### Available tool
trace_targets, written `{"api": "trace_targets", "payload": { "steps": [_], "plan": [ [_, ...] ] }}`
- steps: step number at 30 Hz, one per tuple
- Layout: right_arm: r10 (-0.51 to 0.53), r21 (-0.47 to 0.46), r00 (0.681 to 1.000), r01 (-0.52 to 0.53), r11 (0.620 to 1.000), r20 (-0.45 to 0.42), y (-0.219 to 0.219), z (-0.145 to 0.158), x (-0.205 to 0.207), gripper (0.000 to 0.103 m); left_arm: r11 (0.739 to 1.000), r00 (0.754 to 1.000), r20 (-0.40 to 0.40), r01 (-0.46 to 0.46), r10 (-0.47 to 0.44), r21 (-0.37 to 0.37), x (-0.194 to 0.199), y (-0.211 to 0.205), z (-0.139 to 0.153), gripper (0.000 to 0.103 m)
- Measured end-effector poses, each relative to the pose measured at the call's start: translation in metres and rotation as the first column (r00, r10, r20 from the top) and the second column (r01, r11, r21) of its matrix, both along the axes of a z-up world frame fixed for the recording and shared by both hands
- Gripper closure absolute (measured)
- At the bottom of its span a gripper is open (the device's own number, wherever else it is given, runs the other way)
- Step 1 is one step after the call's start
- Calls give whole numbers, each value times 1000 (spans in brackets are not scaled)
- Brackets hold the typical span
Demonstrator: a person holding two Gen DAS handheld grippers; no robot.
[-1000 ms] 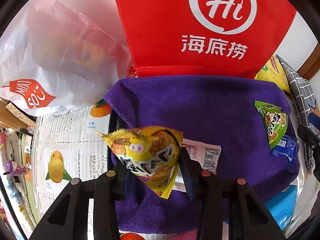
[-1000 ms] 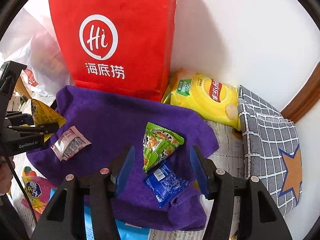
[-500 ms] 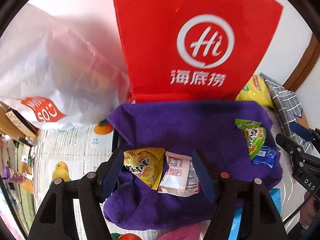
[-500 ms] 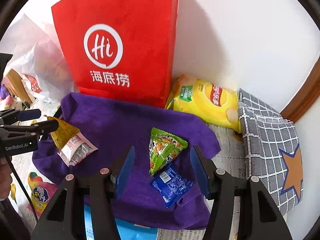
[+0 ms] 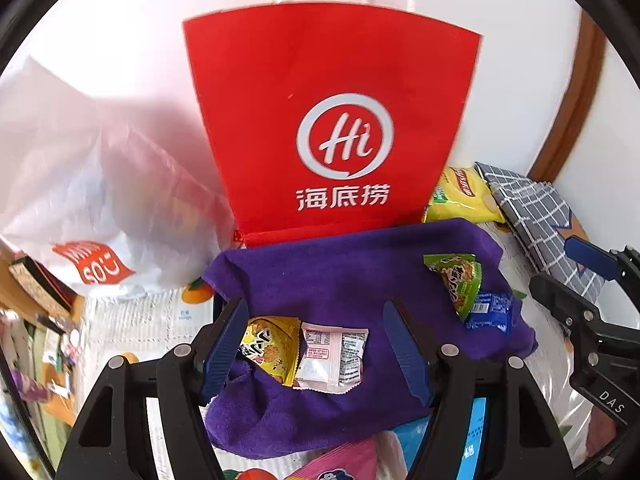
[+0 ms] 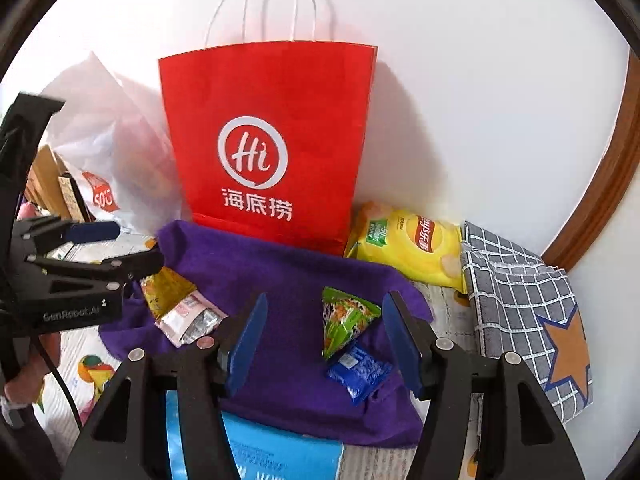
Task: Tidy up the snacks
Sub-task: 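Withdraw both tools from the towel toward the remaining snacks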
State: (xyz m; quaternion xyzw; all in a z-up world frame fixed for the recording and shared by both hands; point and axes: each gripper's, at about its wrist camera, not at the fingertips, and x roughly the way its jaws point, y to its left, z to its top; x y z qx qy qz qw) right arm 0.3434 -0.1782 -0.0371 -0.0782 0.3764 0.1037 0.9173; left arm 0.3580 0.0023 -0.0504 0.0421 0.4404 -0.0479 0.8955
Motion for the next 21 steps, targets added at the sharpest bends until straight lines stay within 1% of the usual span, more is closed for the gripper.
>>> {"api": "trace_targets", "payload": {
  "steps": [2, 4, 8, 11, 14, 17, 19, 21],
  "plan": [
    [-16, -36, 1000, 16, 999, 13, -2, 0, -8, 43, 999, 999, 13, 44, -44, 24, -5, -6, 5, 35],
    [-33, -45, 999, 34, 998, 19, -6, 2, -18, 43, 998, 997, 32, 63, -64, 31, -12, -10, 11, 35],
    [-51, 19, 999, 51, 999, -5, -23, 7, -44, 43, 995, 994, 58, 96, -97, 27, -26, -18, 24, 35],
    [-75, 20, 997, 76, 997, -16, -32, 8, -65, 43, 993, 991, 66, 114, -115, 19, -36, -25, 34, 34],
    [-95, 12, 995, 95, 995, -29, -38, 7, -88, 44, 993, 989, 86, 119, -118, -6, -46, -29, 45, 34],
    [-101, 14, 994, 102, 995, -41, -42, 1, -110, 44, 994, 990, 100, 102, -98, -37, -57, -28, 51, 34],
    [-101, 37, 994, 103, 994, -46, -46, -5, -125, 44, 992, 990, 88, 116, -112, -44, -67, -26, 51, 34],
    [-95, 71, 994, 99, 993, -57, -49, -12, -136, 43, 993, 990, 90, 111, -108, -31, -79, -21, 50, 34]
  ]
}}
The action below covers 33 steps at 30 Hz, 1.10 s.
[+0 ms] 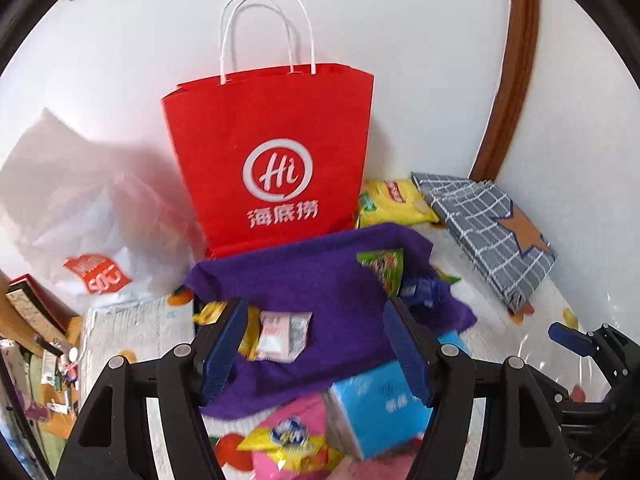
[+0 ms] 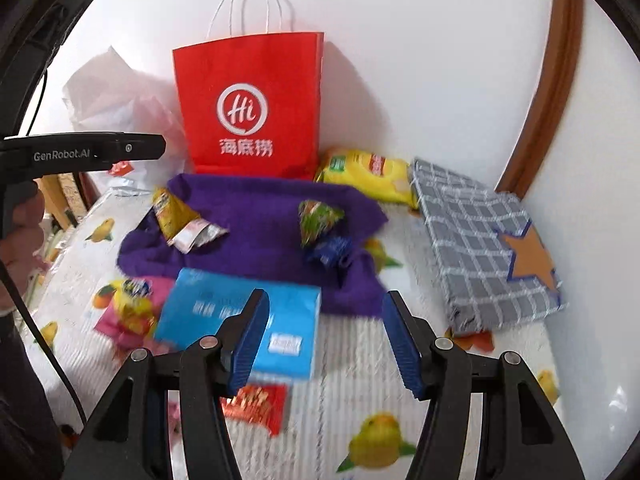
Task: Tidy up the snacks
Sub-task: 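Withdraw both tools from the towel toward the remaining snacks, then grasp the red candy packet with the right tool while the left tool grasps the pink-yellow bag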
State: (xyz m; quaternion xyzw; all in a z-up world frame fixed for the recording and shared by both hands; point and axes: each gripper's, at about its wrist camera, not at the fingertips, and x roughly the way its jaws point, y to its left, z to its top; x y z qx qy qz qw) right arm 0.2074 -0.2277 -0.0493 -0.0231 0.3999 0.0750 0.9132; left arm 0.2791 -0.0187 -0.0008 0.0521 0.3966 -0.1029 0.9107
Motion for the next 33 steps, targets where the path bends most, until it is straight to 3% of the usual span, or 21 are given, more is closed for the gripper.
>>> {"api": "trace_targets", "payload": {
  "steps": [3, 10, 18, 22, 25, 31, 33],
  "plan": [
    [20, 46, 999, -18, 999, -35, 0, -19, -13, 43, 999, 999, -5, -35, 36, 32, -20, 14, -9, 34],
    [57, 63, 986, -48, 997, -154, 23, -87, -21, 43, 992, 992, -43, -120, 121, 31, -60, 57, -45, 34],
    [72, 134, 977, -46, 990, -199, 37, -117, -12, 43, 979, 976, -90, -200, 196, -31, -93, 101, -78, 34],
    [75, 87, 977, -59, 995, -201, 49, -128, -13, 40, 978, 976, -97, -200, 195, -50, -99, 104, -88, 34],
    [85, 23, 984, -82, 996, -154, 57, -131, -18, 40, 980, 976, -109, -193, 186, -54, -98, 101, -95, 34],
    [118, 70, 987, -111, 991, -110, 50, -129, -16, 63, 981, 974, -141, -187, 177, -59, -94, 90, -111, 34],
    [124, 56, 987, -119, 991, -98, 48, -128, -19, 64, 980, 972, -153, -191, 180, -59, -89, 84, -116, 34]
  ]
}}
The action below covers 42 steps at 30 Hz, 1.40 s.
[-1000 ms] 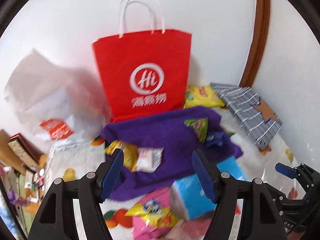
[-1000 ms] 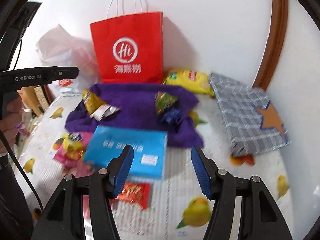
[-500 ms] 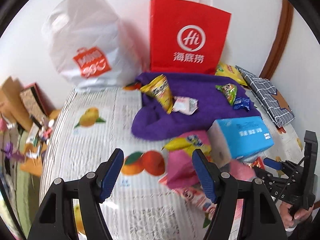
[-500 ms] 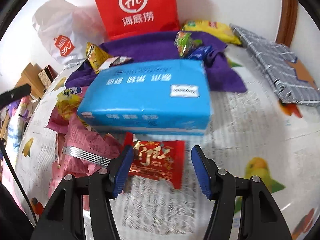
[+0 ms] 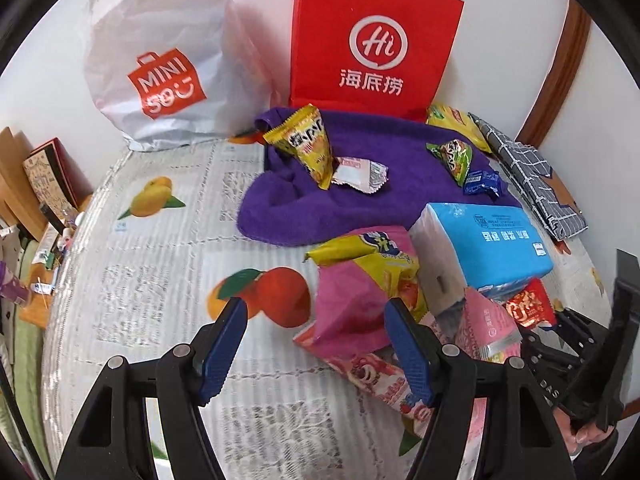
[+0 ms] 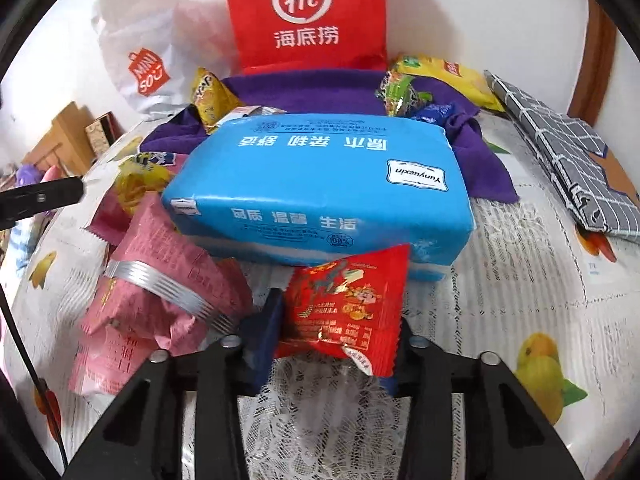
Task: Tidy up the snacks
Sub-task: 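Grasp the red candy packet with the right tool while the left tool grasps the pink-yellow bag, then lift both held snacks and carry them over the purple towel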
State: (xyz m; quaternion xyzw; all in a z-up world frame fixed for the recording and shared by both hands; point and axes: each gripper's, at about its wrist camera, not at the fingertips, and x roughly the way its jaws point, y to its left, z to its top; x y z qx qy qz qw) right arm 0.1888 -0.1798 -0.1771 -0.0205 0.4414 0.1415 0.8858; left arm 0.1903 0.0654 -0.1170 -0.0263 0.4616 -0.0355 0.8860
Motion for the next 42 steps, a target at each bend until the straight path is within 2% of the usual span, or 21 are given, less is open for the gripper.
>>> {"api": "trace_targets", "payload": {
  "steps": [3, 7, 12, 15, 19, 24, 28, 37, 42],
  "plan": [
    [6, -17, 999, -6, 1000, 37, -11, 5, -6, 65, 1000, 1000, -17, 6, -7, -20, 10, -9, -5, 34],
    [-5, 13, 999, 5, 1000, 50, -32, 9, -9, 65, 999, 999, -31, 17, -18, -30, 24, -23, -13, 31],
    [0, 19, 999, -1, 1000, 37, -37, 0, -7, 65, 1000, 995, -103, 8, -10, -21, 44, -38, -37, 30],
    [7, 32, 1000, -8, 999, 31, -37, -1, -6, 65, 999, 997, -78, 0, -3, -37, 45, -39, -42, 29],
    [6, 29, 1000, -7, 1000, 15, -36, -4, -4, 65, 998, 999, -37, -6, 4, -60, 41, -35, -46, 36],
    [3, 15, 1000, -3, 1000, 21, -34, -5, -4, 65, 1000, 1000, 7, 6, -5, -22, 36, -41, -48, 38],
    [-1, 52, 1000, 0, 999, 13, -40, -6, -3, 65, 999, 999, 45, -27, 28, -19, 34, -44, -50, 38],
    [-12, 82, 1000, 11, 997, 9, -45, -6, -2, 65, 997, 996, 59, -72, 74, -34, 32, -47, -54, 38],
    [-27, 153, 1000, 26, 988, 7, -55, -5, -4, 65, 994, 998, -5, -55, 55, -89, 39, -42, -61, 35]
  ]
}}
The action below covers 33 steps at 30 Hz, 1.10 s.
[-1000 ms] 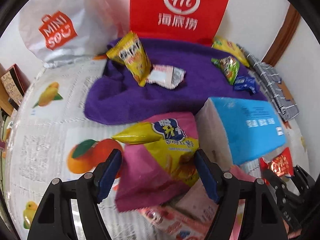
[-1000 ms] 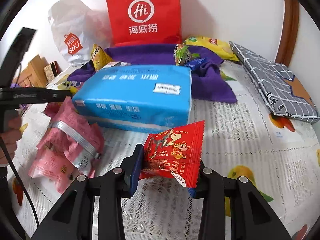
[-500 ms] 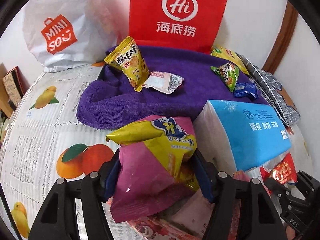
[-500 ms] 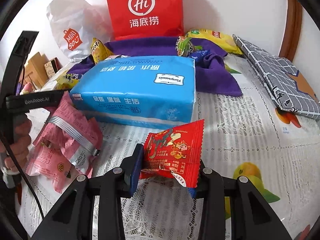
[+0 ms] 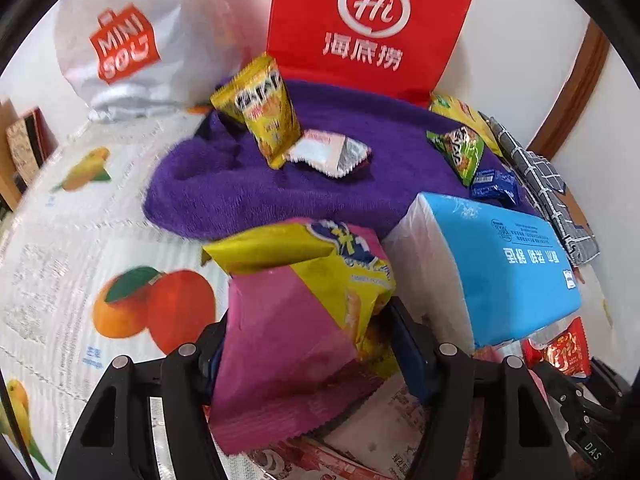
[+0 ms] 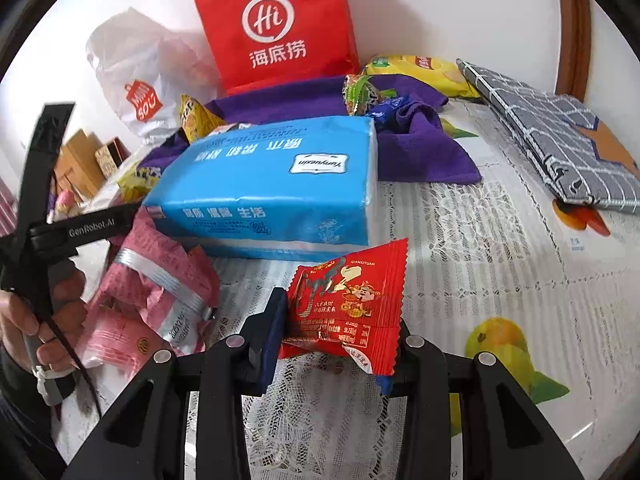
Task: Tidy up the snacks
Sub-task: 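Lift both held snacks and carry them over the purple towel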
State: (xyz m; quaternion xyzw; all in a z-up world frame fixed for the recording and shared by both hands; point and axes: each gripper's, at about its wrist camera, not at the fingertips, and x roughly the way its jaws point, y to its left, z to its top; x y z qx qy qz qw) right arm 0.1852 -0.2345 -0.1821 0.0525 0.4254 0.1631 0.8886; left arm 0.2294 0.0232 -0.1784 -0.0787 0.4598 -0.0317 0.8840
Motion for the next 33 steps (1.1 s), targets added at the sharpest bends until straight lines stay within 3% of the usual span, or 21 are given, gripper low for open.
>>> {"api": "trace_targets", "payload": {
  "steps": [5, 11, 21, 33],
  "plan": [
    [24, -28, 998, -23, 999, 64, 7, 9, -10, 65, 999, 1000, -6, 14, -13, 37, 0, -6, -1, 35],
    [24, 0, 998, -24, 1000, 64, 2, 9, -9, 65, 999, 1000, -16, 18, -17, 39, 1, -6, 0, 35],
    [12, 23, 996, -14, 1000, 88, -3, 13, -13, 65, 992, 997, 67, 33, -42, 124, -7, -16, 11, 44],
    [5, 40, 996, -9, 999, 86, -5, 13, -14, 65, 999, 997, 69, 14, -17, 43, -8, -1, 20, 49]
  ]
}}
